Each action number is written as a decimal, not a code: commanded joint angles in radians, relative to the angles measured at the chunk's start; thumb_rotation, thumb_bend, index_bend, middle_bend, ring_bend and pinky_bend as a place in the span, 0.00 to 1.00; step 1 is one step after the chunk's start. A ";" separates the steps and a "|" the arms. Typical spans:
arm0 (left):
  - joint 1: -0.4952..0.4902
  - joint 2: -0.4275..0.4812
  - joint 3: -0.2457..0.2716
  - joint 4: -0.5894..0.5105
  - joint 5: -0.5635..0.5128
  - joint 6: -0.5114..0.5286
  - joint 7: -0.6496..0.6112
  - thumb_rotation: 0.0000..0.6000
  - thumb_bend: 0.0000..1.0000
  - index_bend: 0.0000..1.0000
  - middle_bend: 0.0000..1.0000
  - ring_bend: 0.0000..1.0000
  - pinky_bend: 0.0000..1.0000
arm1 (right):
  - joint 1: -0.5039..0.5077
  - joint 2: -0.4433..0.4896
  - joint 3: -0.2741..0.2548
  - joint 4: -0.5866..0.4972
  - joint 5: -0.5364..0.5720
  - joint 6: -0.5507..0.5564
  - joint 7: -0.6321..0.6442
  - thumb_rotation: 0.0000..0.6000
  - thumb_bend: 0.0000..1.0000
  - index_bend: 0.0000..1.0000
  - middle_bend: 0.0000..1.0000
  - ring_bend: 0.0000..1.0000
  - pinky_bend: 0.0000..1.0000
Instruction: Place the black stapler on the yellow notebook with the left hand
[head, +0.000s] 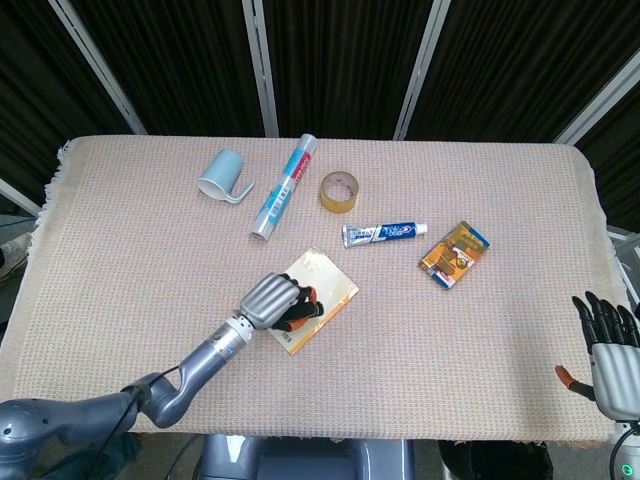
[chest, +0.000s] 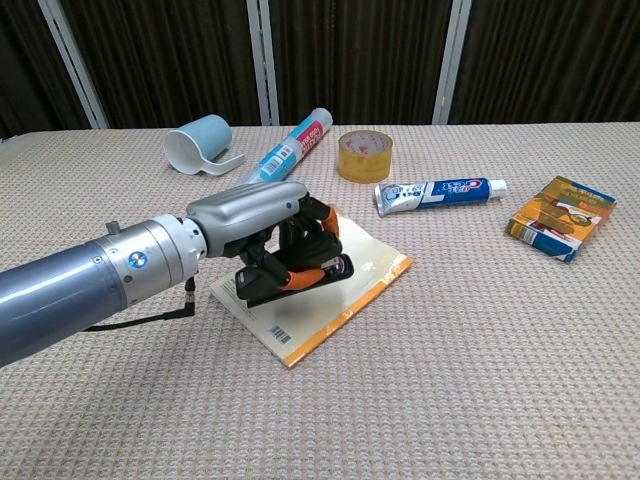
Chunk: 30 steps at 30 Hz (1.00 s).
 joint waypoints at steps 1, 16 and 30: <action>-0.013 -0.018 -0.003 0.034 -0.022 -0.017 0.014 1.00 0.41 0.50 0.61 0.51 0.45 | 0.001 0.007 0.005 0.003 0.007 -0.002 0.015 1.00 0.12 0.00 0.00 0.00 0.00; -0.027 -0.068 0.001 0.148 -0.064 0.008 0.008 1.00 0.28 0.12 0.29 0.25 0.27 | 0.005 0.000 0.008 0.000 0.020 -0.012 -0.012 1.00 0.12 0.00 0.00 0.00 0.00; 0.072 0.127 0.083 -0.096 0.026 0.202 0.066 0.96 0.16 0.00 0.00 0.00 0.10 | 0.007 -0.009 0.008 0.000 0.026 -0.015 -0.034 1.00 0.12 0.00 0.00 0.00 0.00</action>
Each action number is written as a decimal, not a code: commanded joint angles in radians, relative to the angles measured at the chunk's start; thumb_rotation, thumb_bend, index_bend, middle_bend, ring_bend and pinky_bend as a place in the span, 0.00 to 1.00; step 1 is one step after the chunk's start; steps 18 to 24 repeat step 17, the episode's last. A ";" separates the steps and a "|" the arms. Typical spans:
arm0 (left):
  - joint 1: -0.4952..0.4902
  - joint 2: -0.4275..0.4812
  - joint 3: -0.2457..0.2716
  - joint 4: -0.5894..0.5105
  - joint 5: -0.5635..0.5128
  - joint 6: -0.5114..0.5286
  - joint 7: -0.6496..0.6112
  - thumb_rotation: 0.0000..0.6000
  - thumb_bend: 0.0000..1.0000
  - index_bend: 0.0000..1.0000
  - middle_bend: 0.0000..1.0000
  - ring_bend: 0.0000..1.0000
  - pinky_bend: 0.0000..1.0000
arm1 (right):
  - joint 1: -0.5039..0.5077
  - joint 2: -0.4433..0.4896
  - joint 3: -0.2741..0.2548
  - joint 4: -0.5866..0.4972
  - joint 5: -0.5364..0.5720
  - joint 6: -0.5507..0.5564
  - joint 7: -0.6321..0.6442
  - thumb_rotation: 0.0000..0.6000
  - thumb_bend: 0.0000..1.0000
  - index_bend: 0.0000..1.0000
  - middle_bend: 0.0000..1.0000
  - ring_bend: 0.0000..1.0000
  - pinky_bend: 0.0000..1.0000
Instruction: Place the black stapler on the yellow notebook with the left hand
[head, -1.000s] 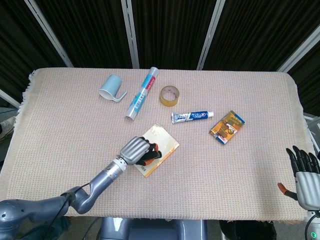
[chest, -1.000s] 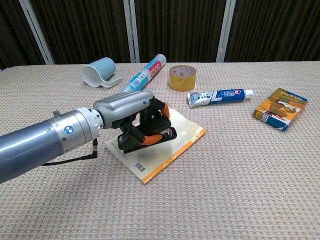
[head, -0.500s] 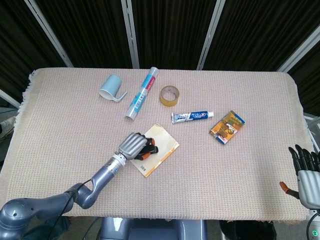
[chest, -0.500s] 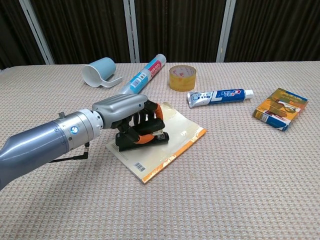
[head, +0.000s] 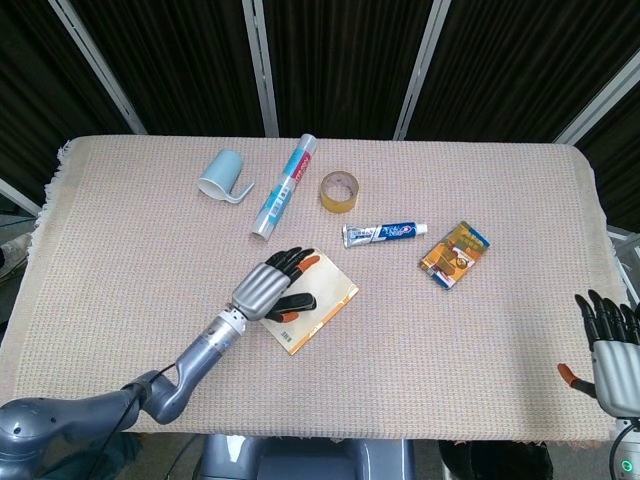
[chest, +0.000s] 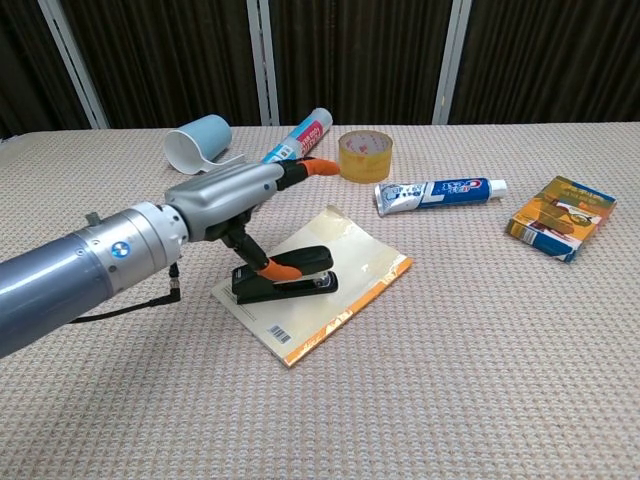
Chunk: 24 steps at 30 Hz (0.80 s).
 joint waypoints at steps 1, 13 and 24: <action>0.081 0.136 0.063 -0.145 0.051 0.107 0.085 0.96 0.16 0.00 0.00 0.00 0.10 | 0.001 -0.003 0.001 0.000 0.003 -0.001 -0.006 1.00 0.12 0.00 0.00 0.00 0.00; 0.487 0.536 0.334 -0.481 0.059 0.480 0.510 0.96 0.19 0.00 0.00 0.00 0.10 | 0.005 -0.028 0.006 -0.003 0.025 -0.006 -0.062 1.00 0.12 0.00 0.00 0.00 0.00; 0.585 0.517 0.350 -0.460 0.062 0.591 0.566 0.96 0.19 0.00 0.00 0.00 0.10 | 0.008 -0.045 0.001 -0.002 0.029 -0.013 -0.097 1.00 0.11 0.00 0.00 0.00 0.00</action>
